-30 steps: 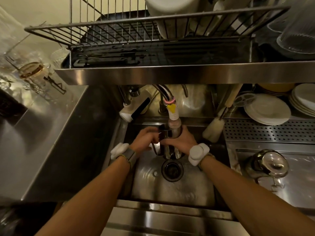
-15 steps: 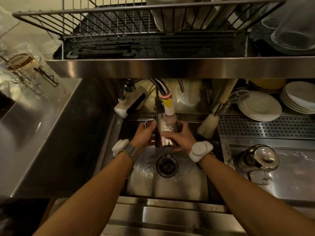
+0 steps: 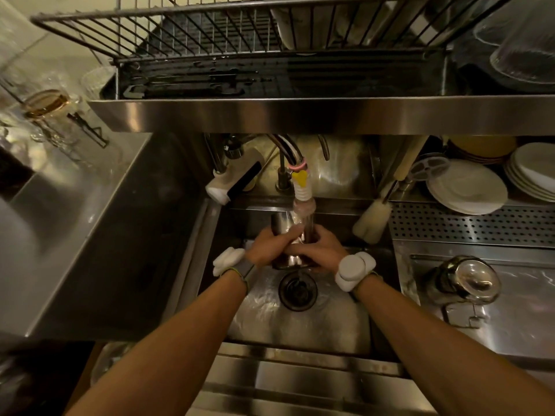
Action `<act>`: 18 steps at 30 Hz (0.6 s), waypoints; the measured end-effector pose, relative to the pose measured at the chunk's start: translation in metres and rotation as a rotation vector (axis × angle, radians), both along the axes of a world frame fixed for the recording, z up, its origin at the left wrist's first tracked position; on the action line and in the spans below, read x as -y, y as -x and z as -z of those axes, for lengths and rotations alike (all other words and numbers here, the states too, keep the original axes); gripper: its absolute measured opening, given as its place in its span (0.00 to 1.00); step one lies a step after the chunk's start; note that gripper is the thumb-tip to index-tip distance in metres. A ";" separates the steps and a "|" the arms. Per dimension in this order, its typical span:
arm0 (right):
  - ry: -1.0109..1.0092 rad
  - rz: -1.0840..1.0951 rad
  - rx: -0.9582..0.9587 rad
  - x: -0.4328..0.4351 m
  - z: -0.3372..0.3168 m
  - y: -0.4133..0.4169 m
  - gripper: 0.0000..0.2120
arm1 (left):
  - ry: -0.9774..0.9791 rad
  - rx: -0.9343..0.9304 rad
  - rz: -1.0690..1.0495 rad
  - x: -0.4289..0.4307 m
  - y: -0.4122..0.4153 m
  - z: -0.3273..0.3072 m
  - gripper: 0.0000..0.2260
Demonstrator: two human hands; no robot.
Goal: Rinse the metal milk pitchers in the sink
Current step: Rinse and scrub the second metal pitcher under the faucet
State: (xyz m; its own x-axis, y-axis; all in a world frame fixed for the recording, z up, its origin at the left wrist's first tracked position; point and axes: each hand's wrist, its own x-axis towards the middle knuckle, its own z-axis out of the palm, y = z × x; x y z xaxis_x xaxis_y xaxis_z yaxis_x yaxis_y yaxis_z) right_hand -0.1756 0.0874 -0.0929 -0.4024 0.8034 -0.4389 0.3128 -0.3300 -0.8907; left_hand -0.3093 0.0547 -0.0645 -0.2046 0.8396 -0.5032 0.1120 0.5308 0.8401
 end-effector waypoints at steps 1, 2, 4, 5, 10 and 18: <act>-0.009 -0.005 0.002 -0.002 0.000 -0.002 0.28 | -0.009 0.034 -0.023 -0.001 0.003 0.001 0.17; -0.012 0.001 0.003 -0.003 0.000 -0.004 0.32 | -0.012 0.059 -0.045 -0.002 0.004 0.001 0.20; -0.001 0.038 -0.007 -0.006 -0.002 -0.007 0.35 | 0.037 0.073 -0.085 -0.003 0.003 0.001 0.26; 0.020 0.052 -0.008 -0.007 -0.001 -0.009 0.35 | 0.076 0.100 -0.090 -0.001 0.001 -0.001 0.25; 0.164 0.075 0.001 -0.003 -0.002 -0.010 0.39 | 0.101 0.250 -0.018 0.004 -0.006 -0.006 0.10; 0.024 0.065 0.002 -0.009 0.004 -0.011 0.45 | -0.022 0.160 0.059 0.001 -0.010 -0.015 0.20</act>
